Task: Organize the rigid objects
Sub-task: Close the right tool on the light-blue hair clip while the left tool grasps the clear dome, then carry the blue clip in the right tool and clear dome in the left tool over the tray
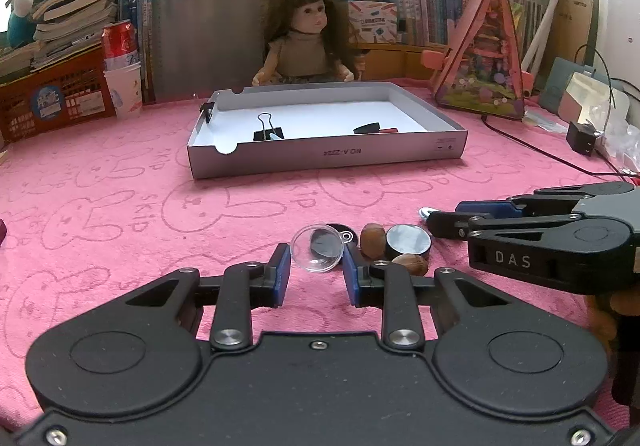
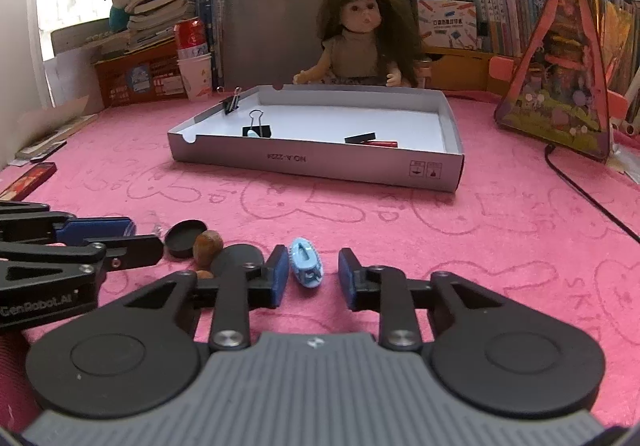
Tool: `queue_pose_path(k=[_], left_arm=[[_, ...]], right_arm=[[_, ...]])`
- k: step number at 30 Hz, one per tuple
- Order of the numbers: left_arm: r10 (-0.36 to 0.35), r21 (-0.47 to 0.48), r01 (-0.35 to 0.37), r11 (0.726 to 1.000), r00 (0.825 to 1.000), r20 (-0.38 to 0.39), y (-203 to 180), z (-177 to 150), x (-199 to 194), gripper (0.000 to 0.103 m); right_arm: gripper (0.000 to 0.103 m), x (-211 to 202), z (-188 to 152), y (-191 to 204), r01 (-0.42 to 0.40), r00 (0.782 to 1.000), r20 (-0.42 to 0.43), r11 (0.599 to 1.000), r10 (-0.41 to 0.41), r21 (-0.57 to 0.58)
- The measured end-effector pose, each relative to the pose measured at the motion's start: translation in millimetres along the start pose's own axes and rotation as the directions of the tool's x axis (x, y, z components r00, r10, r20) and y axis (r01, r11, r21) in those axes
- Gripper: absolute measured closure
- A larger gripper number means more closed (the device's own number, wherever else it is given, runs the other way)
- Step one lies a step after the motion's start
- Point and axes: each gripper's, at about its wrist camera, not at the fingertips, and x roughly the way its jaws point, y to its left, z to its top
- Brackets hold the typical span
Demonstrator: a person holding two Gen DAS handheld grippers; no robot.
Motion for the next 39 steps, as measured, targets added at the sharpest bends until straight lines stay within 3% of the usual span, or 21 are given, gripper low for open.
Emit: queue_pose_path(k=[3, 5, 6, 16, 29, 39], left_arm=[[0.006, 0.001, -0.006, 1.0, 1.0, 0.001, 0.3, 0.8, 1.0, 0.077], [0.006, -0.003, -0.006, 1.0, 1.0, -0.001, 1.6, 1.9, 2.3, 0.077], [0.007, -0.005, -0.007, 1.0, 1.0, -0.002, 1.8, 2.5, 2.8, 0.077], [0.03, -0.015, -0.029, 0.999, 0.999, 0.031, 14.0, 25.2, 10.8, 0.077], [0.019, -0.047, -0.015, 0.999, 0.996, 0.083, 30.2, 82.6, 37.3, 0.077], [-0.03, -0.125, 0.031, 0.992, 0.999, 0.013, 67.5, 124.5, 79.4, 0.077]], right_arm=[[0.056, 3.1, 0.5, 4.0, 0.007, 1.0, 0.0, 1.0, -0.007, -0.03], [0.079, 4.4, 0.6, 6.9, 0.002, 1.0, -0.005, 0.999, -0.002, -0.049], [0.083, 4.4, 0.7, 8.4, 0.006, 1.0, -0.006, 0.998, -0.006, -0.058], [0.083, 2.9, 15.0, 8.0, 0.013, 1.0, 0.012, 0.999, -0.013, -0.048], [0.083, 17.0, 60.2, -9.8, 0.039, 0.999, 0.037, 0.999, -0.039, 0.016], [0.083, 49.7, 94.7, -27.2, 0.02, 1.0, 0.002, 0.996, -0.02, 0.083]])
